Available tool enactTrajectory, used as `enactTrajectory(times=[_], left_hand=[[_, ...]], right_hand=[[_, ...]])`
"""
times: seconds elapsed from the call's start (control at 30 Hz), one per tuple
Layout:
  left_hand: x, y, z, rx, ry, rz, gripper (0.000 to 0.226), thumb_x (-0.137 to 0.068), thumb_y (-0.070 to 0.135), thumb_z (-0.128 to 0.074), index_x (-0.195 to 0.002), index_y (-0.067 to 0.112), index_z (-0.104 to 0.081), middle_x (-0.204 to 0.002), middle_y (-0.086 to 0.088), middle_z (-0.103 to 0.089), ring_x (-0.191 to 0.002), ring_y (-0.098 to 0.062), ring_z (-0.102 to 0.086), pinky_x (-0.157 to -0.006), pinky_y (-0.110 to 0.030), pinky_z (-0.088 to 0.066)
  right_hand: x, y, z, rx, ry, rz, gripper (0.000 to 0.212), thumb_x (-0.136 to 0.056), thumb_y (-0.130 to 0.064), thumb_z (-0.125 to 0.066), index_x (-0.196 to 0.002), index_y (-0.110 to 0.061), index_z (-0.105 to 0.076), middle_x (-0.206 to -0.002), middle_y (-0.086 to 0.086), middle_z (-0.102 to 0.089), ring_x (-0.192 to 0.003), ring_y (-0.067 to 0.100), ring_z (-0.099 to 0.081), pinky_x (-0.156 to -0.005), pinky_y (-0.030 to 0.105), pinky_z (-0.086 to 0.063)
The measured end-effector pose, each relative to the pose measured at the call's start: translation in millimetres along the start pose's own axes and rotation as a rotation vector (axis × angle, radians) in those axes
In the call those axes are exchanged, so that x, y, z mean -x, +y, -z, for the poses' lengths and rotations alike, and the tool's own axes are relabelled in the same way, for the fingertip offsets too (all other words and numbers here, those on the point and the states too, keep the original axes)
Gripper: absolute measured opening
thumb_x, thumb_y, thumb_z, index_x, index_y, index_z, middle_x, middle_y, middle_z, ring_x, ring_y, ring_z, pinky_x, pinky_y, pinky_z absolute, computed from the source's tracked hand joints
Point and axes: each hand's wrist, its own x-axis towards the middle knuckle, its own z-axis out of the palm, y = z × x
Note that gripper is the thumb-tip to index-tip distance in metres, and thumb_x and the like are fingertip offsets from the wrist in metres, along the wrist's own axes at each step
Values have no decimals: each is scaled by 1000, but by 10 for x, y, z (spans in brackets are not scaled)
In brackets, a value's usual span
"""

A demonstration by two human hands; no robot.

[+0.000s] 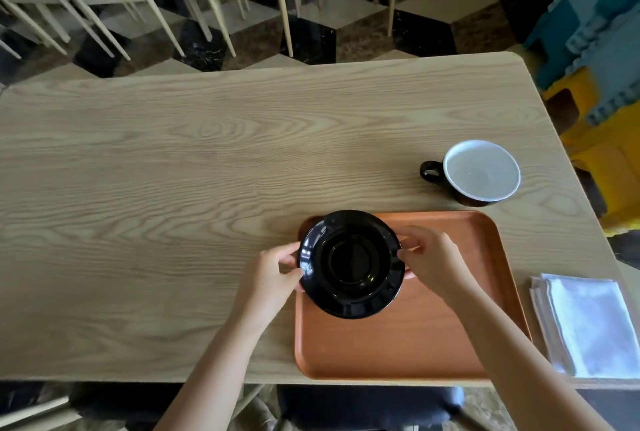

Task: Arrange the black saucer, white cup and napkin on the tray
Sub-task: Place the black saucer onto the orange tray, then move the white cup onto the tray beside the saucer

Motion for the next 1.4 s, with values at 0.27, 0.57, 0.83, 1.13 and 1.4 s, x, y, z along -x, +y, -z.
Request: enactTrajectory(times=[0.27, 0.57, 0.83, 1.13, 1.4], left_hand=[[38, 128, -52, -150, 86, -15, 39, -78, 0, -60, -113, 19, -65, -78, -2, -70, -35, 1, -53, -54, -27, -49], [64, 130, -42, -180, 84, 24, 44, -79, 5, -63, -121, 18, -60, -68, 4, -70, -44, 4, -56, -57, -21, -45], [86, 495, -96, -510, 189, -151, 19, -85, 27, -55, -101, 22, -64, -91, 8, -68, -79, -19, -62, -61, -27, -41], [-296, 1470, -711, -589, 166, -875, 44, -79, 23, -67, -120, 10, -58, -119, -10, -62, -101, -30, -61, -82, -41, -52], [-896, 1542, -1240, -973, -7, -724, 63, -83, 46, -56, -138, 25, -32, -152, -9, -25, -137, -26, -26, -101, -43, -32]], right_hand=[[-29, 86, -16, -19, 6, -14, 59, -72, 6, -51, -76, -53, -61, -70, -4, -69, -46, 10, -67, -50, 10, -51], [-30, 71, -13, 15, -12, -43, 44, -76, 4, -52, -94, -32, -68, -68, -6, -63, -48, 9, -65, -53, 16, -56], [105, -14, 262, 198, 16, 60, 28, -81, -14, -60, -108, -19, -64, -80, -7, -62, -74, 11, -57, -67, 23, -40], [8, 91, 1226, 650, 311, 291, 47, -79, -25, -67, -123, -17, -54, -140, 10, -44, -129, 29, -34, -90, 43, -47], [-369, 495, 1422, 779, 29, 302, 52, -87, -37, -58, -134, -22, -43, -155, 4, -21, -141, 23, -15, -102, 48, -42]])
